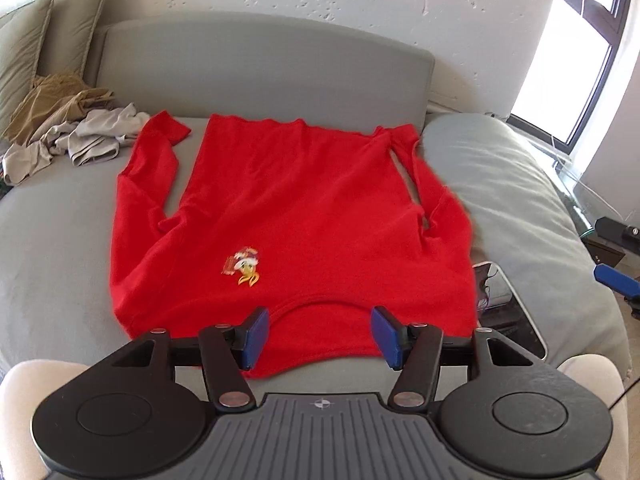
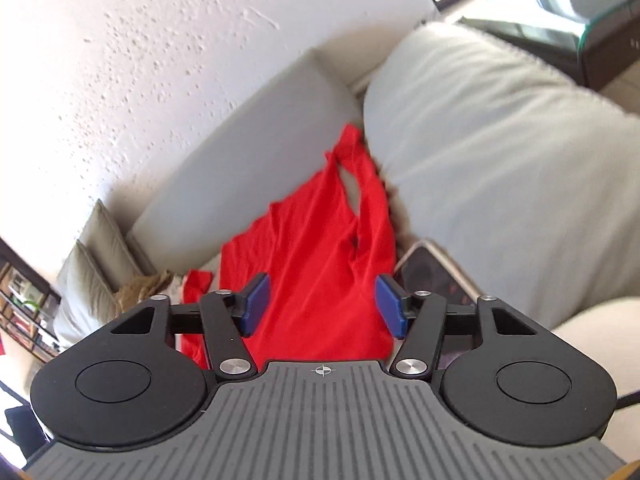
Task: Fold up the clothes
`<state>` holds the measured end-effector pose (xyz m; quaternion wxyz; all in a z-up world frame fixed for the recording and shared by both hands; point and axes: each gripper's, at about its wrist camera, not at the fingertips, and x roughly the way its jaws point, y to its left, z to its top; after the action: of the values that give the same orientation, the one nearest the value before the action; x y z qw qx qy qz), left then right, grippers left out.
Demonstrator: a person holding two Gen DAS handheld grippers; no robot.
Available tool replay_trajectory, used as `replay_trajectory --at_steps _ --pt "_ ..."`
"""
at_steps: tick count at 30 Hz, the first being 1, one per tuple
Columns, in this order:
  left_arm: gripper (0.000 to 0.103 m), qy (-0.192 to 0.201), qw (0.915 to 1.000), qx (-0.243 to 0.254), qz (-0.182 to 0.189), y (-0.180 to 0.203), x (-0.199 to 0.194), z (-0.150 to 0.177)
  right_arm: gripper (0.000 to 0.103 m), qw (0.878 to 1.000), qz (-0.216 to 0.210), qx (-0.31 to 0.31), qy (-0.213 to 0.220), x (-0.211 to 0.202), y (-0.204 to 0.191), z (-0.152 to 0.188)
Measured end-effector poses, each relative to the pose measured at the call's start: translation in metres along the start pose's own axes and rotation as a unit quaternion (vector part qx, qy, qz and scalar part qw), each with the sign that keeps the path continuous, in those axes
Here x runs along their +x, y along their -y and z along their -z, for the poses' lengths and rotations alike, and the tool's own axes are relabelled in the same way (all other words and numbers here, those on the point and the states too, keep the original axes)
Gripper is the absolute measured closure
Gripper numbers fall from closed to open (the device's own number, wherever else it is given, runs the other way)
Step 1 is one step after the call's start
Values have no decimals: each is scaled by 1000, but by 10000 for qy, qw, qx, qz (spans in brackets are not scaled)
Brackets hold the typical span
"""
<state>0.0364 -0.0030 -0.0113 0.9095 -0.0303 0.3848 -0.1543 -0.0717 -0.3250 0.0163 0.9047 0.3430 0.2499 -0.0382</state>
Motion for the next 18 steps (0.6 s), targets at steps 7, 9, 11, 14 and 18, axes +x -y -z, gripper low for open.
replay_trajectory --at_steps 7,9,11,14,18 --pt "42 21 9989 288 360 43 25 -32 11 9938 694 -423 756 1 -5 -64" --pt "42 -108 9982 379 461 56 33 -41 11 9911 975 -186 892 12 2 -85" --pt "42 -149 9974 505 486 68 39 -55 11 9894 1050 88 998 21 10 -107" --pt "42 -31 9966 573 592 83 44 -79 11 9881 961 203 1186 33 12 -139" --pt "40 75 9948 706 726 108 66 -112 6 9875 928 -258 1251 57 3 -177"
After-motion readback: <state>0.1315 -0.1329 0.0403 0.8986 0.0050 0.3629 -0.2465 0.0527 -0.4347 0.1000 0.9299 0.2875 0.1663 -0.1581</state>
